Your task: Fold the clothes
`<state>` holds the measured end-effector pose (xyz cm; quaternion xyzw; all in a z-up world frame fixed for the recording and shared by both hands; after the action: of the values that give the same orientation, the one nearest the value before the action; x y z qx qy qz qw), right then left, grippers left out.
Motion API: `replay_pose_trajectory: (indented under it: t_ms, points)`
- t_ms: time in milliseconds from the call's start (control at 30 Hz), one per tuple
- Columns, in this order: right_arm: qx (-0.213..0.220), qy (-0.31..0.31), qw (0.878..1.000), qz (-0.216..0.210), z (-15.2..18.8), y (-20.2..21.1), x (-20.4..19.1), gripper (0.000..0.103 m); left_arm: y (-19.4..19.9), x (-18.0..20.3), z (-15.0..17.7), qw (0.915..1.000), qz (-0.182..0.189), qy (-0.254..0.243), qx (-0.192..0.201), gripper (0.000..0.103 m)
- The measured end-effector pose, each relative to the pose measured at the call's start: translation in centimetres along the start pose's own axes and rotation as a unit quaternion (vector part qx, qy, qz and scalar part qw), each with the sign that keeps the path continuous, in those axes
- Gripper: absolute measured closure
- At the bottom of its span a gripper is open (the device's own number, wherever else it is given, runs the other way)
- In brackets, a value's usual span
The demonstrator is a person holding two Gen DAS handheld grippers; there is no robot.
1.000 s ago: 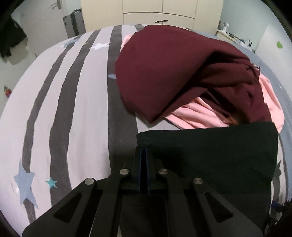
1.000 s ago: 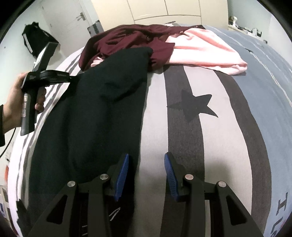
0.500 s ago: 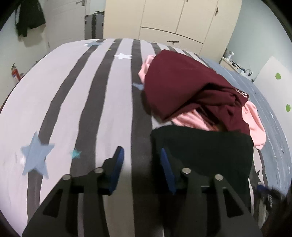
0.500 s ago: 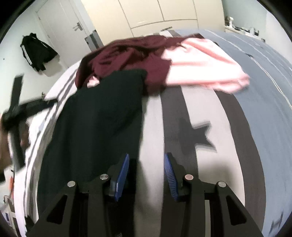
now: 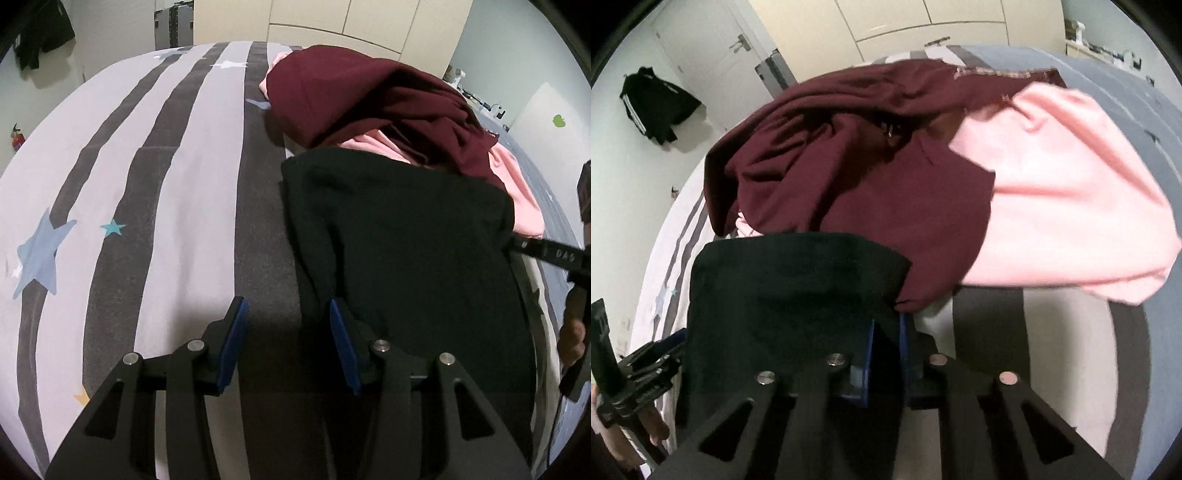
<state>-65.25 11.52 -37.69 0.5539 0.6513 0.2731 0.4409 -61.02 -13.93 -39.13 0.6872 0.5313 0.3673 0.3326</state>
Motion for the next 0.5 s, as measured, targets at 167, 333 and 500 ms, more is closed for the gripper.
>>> replay_pose_trajectory:
  t_ms: [167,333,500]
  points:
    - [0.04,0.023,0.999,-0.005,-2.0,3.4,-0.8,0.102,0.1,-0.2,0.3,1.0,-0.002,-0.006,-0.001,0.06]
    - [0.0,0.04,0.999,0.02,-3.2,0.3,-0.3,0.102,0.6,-0.4,0.4,0.9999,-0.005,-0.009,-0.004,0.06]
    - [0.02,0.042,0.998,0.037,-4.1,0.5,-0.2,0.101,1.0,-0.7,0.2,0.9999,-0.01,-0.003,-0.003,0.06]
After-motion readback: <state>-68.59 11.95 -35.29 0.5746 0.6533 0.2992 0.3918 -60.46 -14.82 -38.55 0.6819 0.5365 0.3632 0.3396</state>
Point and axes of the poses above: each gripper's, at about its wrist camera, not at the fingertips, and y roughly against the way its jaws point, x to its right, z to its underside, the point moved 3 cm from there along -y, roughly the way its jaws point, and after that the axes turned 1 degree about -y, right-handed, at the moved point
